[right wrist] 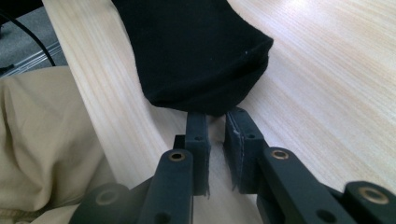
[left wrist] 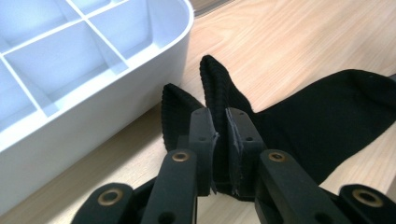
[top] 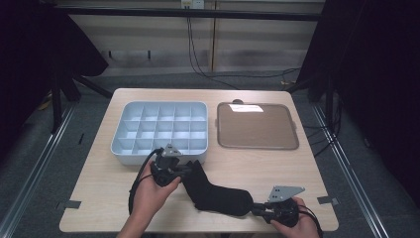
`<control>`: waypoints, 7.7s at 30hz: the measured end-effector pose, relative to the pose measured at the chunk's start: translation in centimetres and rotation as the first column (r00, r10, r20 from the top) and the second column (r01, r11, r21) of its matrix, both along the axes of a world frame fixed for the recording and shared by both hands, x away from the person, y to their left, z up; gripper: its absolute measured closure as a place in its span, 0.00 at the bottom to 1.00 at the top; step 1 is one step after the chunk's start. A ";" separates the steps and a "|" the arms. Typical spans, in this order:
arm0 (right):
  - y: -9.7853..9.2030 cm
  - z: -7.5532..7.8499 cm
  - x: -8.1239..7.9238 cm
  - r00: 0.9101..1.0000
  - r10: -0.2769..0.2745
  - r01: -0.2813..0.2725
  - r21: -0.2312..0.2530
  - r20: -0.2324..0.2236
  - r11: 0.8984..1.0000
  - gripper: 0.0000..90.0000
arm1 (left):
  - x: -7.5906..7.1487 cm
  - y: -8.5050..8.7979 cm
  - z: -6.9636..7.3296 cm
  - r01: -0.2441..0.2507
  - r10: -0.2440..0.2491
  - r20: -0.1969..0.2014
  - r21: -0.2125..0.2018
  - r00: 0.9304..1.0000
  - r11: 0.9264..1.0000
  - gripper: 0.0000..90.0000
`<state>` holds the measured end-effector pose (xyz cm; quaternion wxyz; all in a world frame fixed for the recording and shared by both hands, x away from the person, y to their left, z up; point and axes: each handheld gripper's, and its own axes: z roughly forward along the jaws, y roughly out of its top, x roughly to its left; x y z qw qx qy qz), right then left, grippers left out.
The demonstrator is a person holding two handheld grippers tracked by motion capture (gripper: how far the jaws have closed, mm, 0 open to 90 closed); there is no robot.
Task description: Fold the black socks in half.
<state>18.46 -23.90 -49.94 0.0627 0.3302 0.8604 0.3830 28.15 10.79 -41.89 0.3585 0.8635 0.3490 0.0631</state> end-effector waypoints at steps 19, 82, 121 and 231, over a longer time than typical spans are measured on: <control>1.5 -0.2 0.7 0.999 -0.032 0.032 0.014 0.007 0.999 0.89 | -0.4 -1.1 0.8 0.034 -0.034 0.003 -0.025 0.999 0.999 0.91; 6.8 -0.4 2.4 0.999 0.005 -0.006 0.019 0.036 1.000 0.89 | -1.9 -5.0 -1.4 0.156 -0.156 -0.050 -0.011 0.986 0.988 0.91; 6.9 -0.4 2.4 0.999 0.017 -0.018 0.020 0.041 1.000 0.88 | 0.1 -0.3 -3.5 -0.011 0.012 -0.087 0.013 0.996 1.000 0.59; 7.6 -0.5 2.7 0.999 0.016 -0.018 0.031 0.041 0.999 0.88 | -0.8 -3.0 -1.6 0.070 -0.065 -0.131 0.028 0.989 0.997 0.91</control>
